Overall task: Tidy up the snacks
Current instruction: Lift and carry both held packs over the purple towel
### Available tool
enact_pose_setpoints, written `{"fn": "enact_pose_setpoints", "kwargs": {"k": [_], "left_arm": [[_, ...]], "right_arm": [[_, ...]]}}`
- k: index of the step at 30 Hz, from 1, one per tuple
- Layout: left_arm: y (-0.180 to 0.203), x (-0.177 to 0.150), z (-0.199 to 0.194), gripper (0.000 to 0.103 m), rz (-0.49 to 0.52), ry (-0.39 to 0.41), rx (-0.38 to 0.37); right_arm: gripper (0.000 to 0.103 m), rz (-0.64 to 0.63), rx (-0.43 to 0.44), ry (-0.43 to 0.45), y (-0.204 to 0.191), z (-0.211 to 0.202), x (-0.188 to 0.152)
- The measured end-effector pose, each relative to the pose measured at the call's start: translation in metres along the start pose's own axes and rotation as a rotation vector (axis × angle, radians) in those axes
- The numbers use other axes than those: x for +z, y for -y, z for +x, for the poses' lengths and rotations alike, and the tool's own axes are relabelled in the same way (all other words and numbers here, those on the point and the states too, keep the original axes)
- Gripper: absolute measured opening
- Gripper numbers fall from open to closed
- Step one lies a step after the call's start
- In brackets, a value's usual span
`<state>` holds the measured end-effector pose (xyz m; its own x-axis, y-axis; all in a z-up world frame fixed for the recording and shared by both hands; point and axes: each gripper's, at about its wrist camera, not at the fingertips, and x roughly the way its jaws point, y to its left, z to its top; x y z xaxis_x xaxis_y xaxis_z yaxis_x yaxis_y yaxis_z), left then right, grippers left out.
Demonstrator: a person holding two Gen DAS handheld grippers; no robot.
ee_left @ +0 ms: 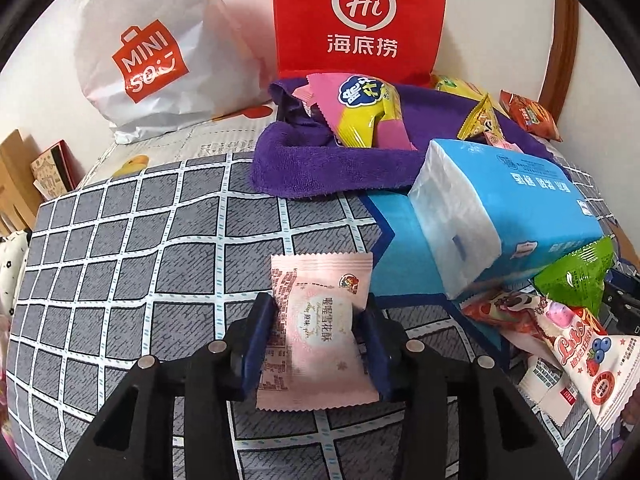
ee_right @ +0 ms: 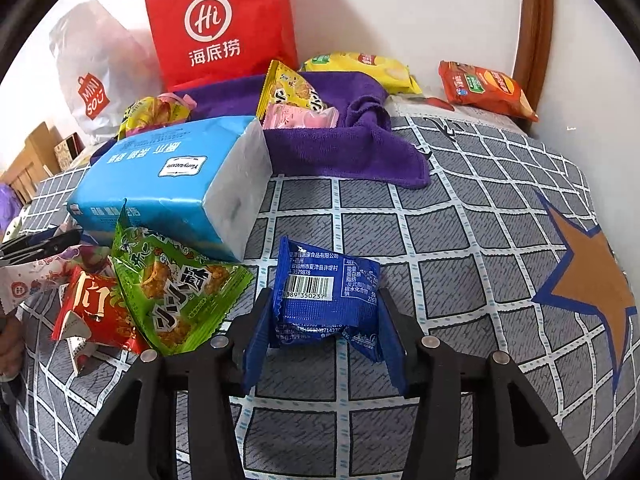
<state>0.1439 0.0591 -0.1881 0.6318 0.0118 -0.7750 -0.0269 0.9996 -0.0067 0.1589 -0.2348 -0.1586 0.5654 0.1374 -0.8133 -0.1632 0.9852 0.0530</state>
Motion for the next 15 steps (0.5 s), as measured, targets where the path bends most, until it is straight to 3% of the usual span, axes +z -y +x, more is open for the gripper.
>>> {"fn": "enact_pose_setpoints", "kwargs": {"k": [15], "left_arm": [[-0.003,-0.002,-0.0012,0.04,-0.021,0.007,-0.015]], "right_arm": [[0.051,-0.003,0.003,0.001,-0.0015,-0.0001,-0.0011]]}}
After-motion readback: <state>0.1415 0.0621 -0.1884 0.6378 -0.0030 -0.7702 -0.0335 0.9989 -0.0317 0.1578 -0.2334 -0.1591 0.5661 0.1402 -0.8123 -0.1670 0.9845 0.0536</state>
